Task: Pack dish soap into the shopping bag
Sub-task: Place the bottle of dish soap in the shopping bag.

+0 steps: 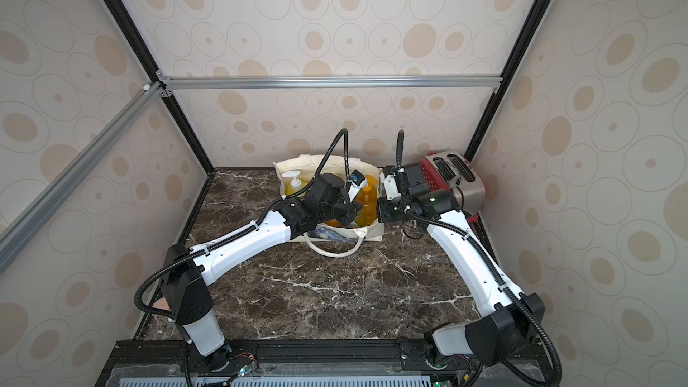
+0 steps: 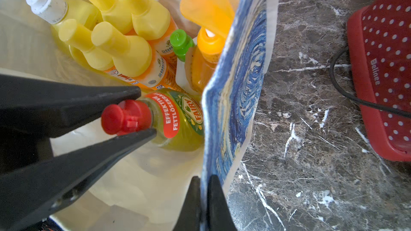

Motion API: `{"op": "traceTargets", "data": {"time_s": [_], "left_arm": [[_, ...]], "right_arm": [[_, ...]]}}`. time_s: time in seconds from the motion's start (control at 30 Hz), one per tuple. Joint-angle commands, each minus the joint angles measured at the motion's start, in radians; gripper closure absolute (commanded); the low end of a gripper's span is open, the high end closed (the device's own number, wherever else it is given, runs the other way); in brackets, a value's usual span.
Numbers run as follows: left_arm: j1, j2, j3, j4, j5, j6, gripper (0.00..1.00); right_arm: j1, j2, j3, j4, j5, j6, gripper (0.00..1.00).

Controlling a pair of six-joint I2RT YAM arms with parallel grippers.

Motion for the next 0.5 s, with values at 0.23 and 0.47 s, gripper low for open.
{"op": "traceTargets", "data": {"time_s": [0.23, 0.47], "left_arm": [[0.035, -0.01, -0.033, 0.144, -0.004, 0.021, 0.91], [0.045, 0.008, -0.051, 0.122, -0.008, 0.018, 0.52]], "right_arm": [[0.009, -0.011, 0.07, -0.023, -0.003, -0.021, 1.0], [0.009, -0.013, 0.067, -0.022, 0.004, -0.021, 0.96]]}}
